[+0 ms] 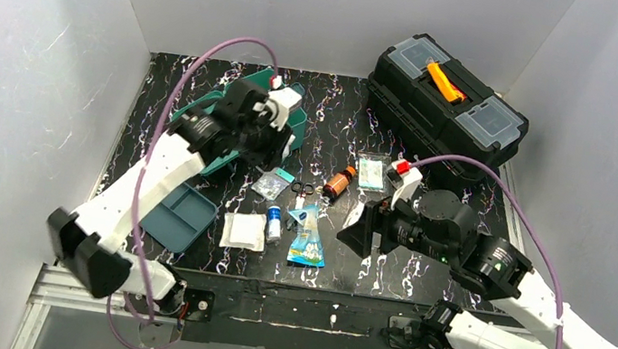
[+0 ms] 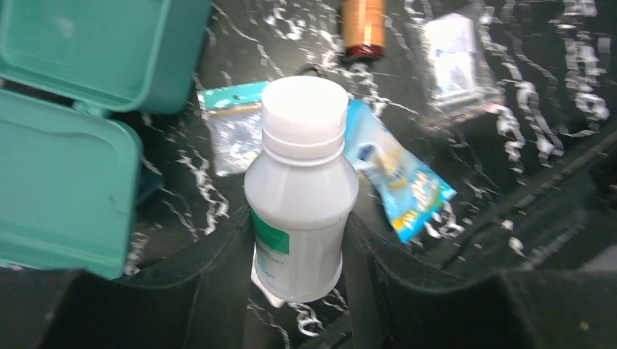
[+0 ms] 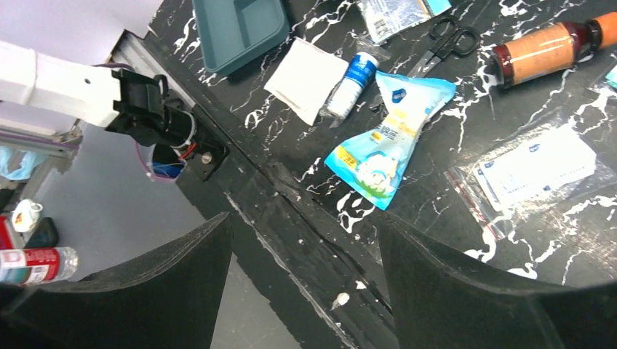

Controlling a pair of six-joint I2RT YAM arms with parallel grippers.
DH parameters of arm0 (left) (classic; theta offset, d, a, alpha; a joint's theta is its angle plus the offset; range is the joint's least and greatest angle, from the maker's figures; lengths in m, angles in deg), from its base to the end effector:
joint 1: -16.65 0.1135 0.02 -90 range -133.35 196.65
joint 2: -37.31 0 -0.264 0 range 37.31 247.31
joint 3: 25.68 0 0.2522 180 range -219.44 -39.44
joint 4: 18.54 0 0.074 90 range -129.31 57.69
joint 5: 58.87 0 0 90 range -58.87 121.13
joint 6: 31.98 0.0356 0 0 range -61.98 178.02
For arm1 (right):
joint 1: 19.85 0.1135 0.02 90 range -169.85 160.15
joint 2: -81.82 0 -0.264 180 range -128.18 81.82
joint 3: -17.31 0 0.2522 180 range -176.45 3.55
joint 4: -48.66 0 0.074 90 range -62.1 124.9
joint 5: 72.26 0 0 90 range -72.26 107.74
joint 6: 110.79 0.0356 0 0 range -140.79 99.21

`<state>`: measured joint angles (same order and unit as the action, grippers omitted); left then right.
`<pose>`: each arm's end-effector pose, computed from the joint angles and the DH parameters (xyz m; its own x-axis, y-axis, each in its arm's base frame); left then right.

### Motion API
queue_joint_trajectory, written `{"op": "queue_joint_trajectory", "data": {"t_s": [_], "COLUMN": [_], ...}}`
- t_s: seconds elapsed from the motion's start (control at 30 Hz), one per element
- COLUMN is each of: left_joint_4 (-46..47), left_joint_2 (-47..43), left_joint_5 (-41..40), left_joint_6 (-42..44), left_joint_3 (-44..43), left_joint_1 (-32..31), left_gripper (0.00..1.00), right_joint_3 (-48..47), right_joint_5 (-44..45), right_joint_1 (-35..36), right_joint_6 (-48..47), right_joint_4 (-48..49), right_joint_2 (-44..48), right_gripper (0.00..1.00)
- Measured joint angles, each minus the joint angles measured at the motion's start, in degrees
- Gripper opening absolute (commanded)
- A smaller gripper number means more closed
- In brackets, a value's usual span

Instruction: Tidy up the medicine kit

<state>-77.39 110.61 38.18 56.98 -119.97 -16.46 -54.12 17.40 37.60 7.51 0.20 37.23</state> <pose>0.2204 -0.1489 0.3896 -0.5253 0.3211 -0.7880 0.6139 0.7843 -0.0896 0.0853 0.1341 0.3723 -0.5756 -0.0206 -0.8175 -0.6508 0.6169 0.4427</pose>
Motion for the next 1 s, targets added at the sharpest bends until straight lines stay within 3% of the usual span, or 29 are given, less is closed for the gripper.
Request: {"op": "queue_joint_trajectory", "data": {"t_s": [0.37, 1.0], "left_joint_4": [2.03, 6.54], "left_joint_2": [24.9, 43.76], "left_joint_5": [-11.5, -12.96], "left_joint_6": [13.11, 21.86], "left_joint_3": [-18.45, -26.23], "left_joint_1": [4.09, 9.27], "left_gripper": [0.0, 0.0], "right_joint_3": [6.08, 10.78], "right_joint_5": [1.2, -2.05], "right_joint_1": [0.0, 0.0], "right_joint_6": [-1.7, -3.21], "right_joint_4": [-0.37, 0.2], "right_joint_2": [5.73, 8.76], "right_gripper": [0.79, 0.79]}}
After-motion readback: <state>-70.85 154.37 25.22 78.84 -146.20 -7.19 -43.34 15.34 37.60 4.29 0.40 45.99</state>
